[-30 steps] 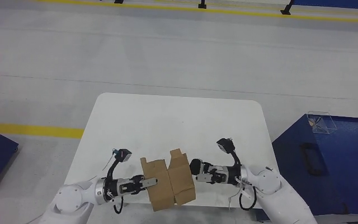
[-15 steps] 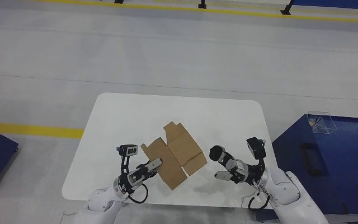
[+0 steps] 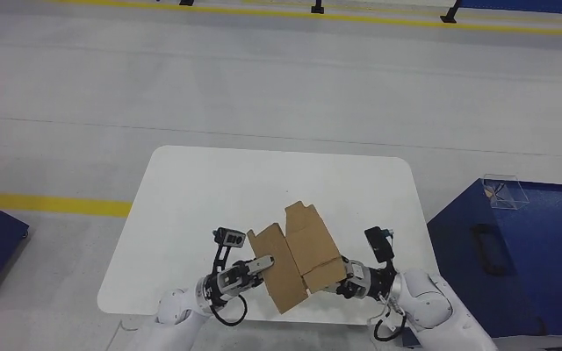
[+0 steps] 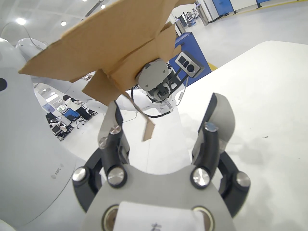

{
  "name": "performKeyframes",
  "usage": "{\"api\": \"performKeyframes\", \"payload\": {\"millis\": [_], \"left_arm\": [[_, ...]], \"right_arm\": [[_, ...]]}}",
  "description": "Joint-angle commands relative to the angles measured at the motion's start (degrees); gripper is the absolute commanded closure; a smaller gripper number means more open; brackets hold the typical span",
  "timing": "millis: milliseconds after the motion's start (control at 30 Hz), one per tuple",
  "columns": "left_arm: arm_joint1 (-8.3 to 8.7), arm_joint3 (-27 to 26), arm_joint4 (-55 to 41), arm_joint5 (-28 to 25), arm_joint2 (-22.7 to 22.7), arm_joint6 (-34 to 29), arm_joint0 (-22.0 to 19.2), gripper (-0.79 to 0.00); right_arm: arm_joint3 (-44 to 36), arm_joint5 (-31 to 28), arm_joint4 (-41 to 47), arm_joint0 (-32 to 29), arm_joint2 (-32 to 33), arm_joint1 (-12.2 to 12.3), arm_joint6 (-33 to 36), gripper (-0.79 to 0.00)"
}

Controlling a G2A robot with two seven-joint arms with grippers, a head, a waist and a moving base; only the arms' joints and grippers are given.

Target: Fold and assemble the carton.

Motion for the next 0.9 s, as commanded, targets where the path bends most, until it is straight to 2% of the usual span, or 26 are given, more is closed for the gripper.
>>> {"api": "performKeyframes", "payload": {"millis": [0,67,233,400,433,467,600,633,667,700,867], "left_arm": [[-0.14,0.28,0.47,-0.01,-0.03,0.01,-0.08,0.0],[-0.26,0.45,0.69,0.01,-0.11,-0.01,-0.08,0.0],[-0.51,1.21,1.22,0.63,-0.2,-0.62,0.01,0.0],[-0.8,1.93,0.85,0.76,-0.45,-0.76,0.04,0.0],[-0.84,1.98,0.58,0.87,-0.57,-0.87,0.1,0.0],[-0.87,1.98,0.45,1.04,-0.71,-1.03,0.13,0.0],[-0.94,2.01,0.23,1.15,-1.55,-1.14,0.44,-0.012],[-0.95,2.05,0.14,1.22,-1.76,-1.22,0.55,-0.249],[-0.97,2.08,-0.11,1.32,-1.99,-1.32,0.69,-0.659],[-0.98,2.05,-0.39,1.45,-2.23,-1.45,0.79,-0.785],[-0.72,4.01,-2.36,1.04,-5.56,-1.03,1.58,-0.785]], "right_arm": [[-0.14,-0.05,0.2,0.21,-0.85,-0.07,0.18,-0.44],[-0.22,-0.23,0.85,0.35,-1.7,-0.13,0.32,-0.397],[-0.37,-0.36,1.24,0.66,-2.97,-0.13,1.12,-0.376],[-0.42,-0.45,2.02,0.76,-3.41,0.03,1.7,-0.157],[-0.51,-0.43,2.35,0.72,-3.52,0.08,1.93,-0.052],[-0.63,-0.44,2.7,0.73,-3.63,0.14,2.28,0.0],[-1.02,-0.08,4.08,0.76,-3.72,0.41,3.45,0.0],[-1.1,0.13,4.34,0.77,-3.68,0.49,3.72,0.0],[-1.16,0.45,4.68,0.75,-3.67,0.56,3.97,0.0],[-1.13,1.02,5.13,0.76,-3.61,0.63,4.23,0.0],[-0.53,5.49,6.92,1.26,-2.23,1.17,6.24,0.0]]}}
